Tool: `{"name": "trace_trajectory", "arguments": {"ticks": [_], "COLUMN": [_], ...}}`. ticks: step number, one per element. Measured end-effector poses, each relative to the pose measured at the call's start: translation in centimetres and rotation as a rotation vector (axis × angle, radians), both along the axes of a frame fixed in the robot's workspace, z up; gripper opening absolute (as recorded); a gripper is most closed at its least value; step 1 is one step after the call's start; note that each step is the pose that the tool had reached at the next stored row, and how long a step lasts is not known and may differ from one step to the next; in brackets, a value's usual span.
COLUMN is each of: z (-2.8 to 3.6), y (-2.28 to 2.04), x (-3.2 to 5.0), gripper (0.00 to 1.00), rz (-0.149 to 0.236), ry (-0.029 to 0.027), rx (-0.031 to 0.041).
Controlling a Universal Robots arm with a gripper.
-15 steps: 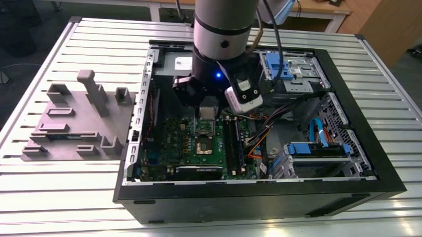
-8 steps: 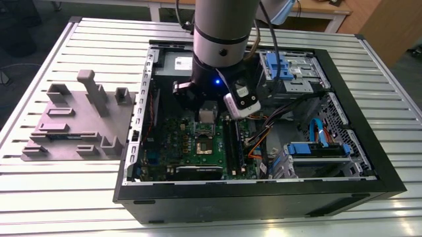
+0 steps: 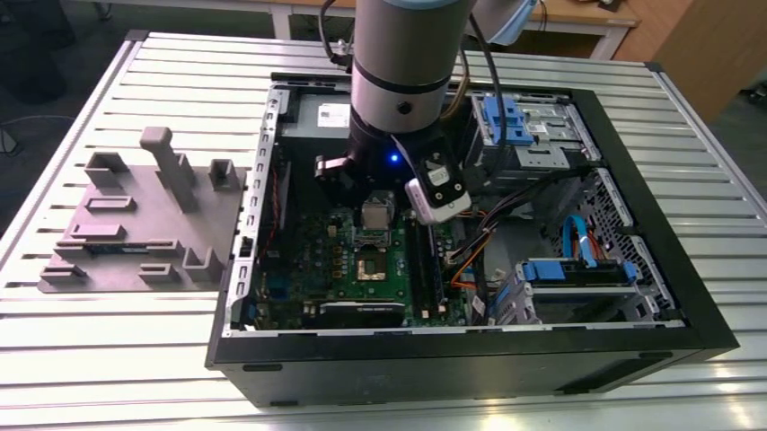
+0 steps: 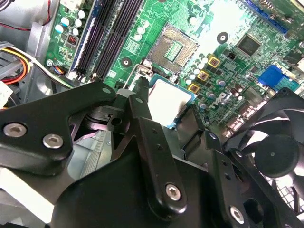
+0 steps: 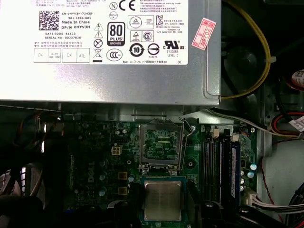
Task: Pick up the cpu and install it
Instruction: 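Place the cpu into insertion slot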
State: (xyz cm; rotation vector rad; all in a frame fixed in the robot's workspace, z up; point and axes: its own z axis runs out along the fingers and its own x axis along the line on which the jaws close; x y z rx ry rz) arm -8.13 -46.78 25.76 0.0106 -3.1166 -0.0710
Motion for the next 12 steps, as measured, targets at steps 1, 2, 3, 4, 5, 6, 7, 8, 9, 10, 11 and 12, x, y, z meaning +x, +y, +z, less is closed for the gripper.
{"name": "trace_trajectory", "arguments": {"ticks": [1,2,3,4,5,6,7,8,9,10,11,12], "z": [0.00,0.00,0.00,0.00,0.00,0.00,0.00,0.00,0.00,0.00,-0.01,-0.07], "y": [0.00,0.00,0.00,0.00,0.00,0.00,0.00,0.00,0.00,0.00,0.00,-0.03], "x": [0.00,0.00,0.00,0.00,0.00,0.00,0.00,0.00,0.00,0.00,0.00,-0.01], "gripper": [0.47,0.47,0.47,0.47,0.47,0.47,0.47,0.47,0.47,0.47,0.47,0.47], "rz": [0.000,0.000,0.000,0.000,0.000,0.000,0.000,0.000,0.000,0.000,0.000,0.000], "ry": [0.0000,0.0000,0.0001,0.0000,0.0000,0.0001,0.0000,0.0000,0.0000,0.0000,0.0001,0.0000], "rx": [-0.0003,-0.0003,-0.0003,-0.0003,-0.0004,-0.0004,-0.0003,-0.0003,-0.0003,-0.0004,-0.0005,-0.0004]}}
